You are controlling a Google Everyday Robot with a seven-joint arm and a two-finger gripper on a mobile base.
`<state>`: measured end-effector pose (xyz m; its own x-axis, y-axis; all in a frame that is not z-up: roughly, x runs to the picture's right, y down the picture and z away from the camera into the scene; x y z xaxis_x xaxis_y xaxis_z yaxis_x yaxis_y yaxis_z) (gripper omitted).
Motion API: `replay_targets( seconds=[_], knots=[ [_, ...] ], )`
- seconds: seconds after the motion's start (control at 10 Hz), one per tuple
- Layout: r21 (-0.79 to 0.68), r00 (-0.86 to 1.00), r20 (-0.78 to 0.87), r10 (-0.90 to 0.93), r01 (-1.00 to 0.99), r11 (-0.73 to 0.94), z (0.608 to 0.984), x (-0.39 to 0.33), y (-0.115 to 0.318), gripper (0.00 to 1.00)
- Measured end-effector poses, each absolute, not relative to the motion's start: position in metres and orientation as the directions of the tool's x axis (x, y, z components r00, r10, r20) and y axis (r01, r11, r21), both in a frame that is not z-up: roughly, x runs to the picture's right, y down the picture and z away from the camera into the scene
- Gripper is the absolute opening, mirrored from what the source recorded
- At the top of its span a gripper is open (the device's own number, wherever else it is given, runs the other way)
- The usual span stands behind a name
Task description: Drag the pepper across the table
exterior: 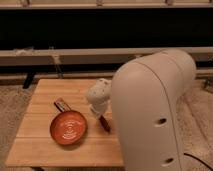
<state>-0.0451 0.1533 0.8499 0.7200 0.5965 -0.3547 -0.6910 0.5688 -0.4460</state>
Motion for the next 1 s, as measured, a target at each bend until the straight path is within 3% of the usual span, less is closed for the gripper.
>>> replay_targets(
  seconds=[0.8, 1.0],
  knots=[
    [-0.461, 0.724, -0.321, 0.61, -0.682, 0.567, 0.863, -0.06, 0.125, 0.03],
    [-0.465, 0.725, -0.312, 0.614, -0.68, 0.566, 0.866, -0.06, 0.119, 0.11]
  ],
)
